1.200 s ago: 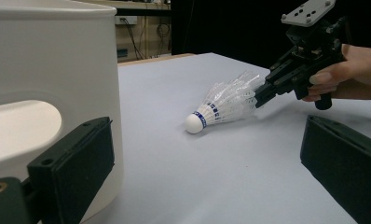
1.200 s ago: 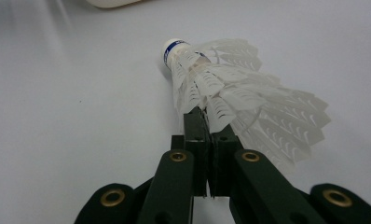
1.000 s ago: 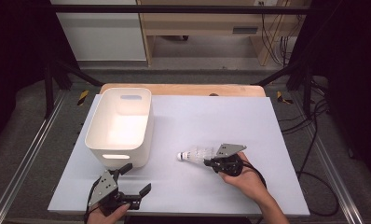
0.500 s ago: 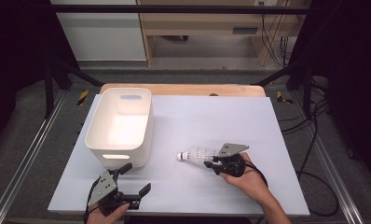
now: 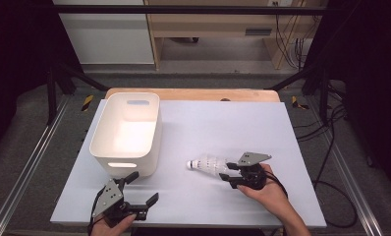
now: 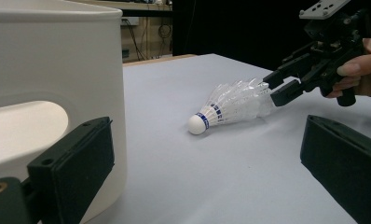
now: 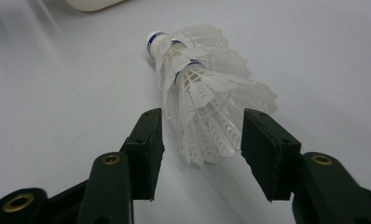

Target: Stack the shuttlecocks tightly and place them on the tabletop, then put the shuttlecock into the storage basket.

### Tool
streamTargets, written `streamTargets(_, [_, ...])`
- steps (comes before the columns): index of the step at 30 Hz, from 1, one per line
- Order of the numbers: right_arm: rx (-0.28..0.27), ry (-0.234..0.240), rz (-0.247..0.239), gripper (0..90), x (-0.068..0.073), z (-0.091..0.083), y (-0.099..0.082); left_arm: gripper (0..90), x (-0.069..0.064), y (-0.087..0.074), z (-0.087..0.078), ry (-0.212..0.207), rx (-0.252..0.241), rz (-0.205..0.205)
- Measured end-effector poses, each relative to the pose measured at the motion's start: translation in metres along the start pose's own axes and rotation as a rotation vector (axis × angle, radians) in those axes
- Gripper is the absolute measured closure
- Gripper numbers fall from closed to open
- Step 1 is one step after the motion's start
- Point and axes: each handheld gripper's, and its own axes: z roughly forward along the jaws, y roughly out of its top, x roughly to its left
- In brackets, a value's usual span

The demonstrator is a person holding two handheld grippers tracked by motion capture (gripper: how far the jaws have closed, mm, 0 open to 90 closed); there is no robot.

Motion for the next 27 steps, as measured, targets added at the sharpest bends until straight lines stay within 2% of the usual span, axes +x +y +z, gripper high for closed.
streamTargets(5, [0.0, -0.015, 0.009, 40.5, 0.003, -0.006, -0.003, 2.8, 0.001, 0.0, -0.001, 0.002, 0.0, 0.002])
streamTargets(9, [-0.002, -0.056, 0.032, 23.4, 0.007, -0.009, -0.004, 2.8, 0.003, 0.001, -0.002, 0.008, -0.004, -0.002])
streamTargets(15, [-0.004, -0.075, 0.066, 10.3, 0.015, -0.011, -0.001, 2.7, 0.005, 0.002, -0.006, 0.01, -0.019, -0.008])
streamTargets(21, [-0.044, -0.088, 0.078, 7.3, 0.021, -0.015, 0.0, 2.6, 0.008, 0.006, -0.011, 0.013, -0.036, -0.017])
streamTargets(24, [-0.041, -0.093, 0.09, 8.1, 0.023, -0.016, -0.001, 2.7, 0.011, 0.006, -0.018, 0.019, -0.034, -0.013])
streamTargets(27, [-0.042, -0.096, 0.095, 8.1, 0.026, -0.016, -0.003, 2.7, 0.016, 0.005, -0.024, 0.04, -0.045, -0.032])
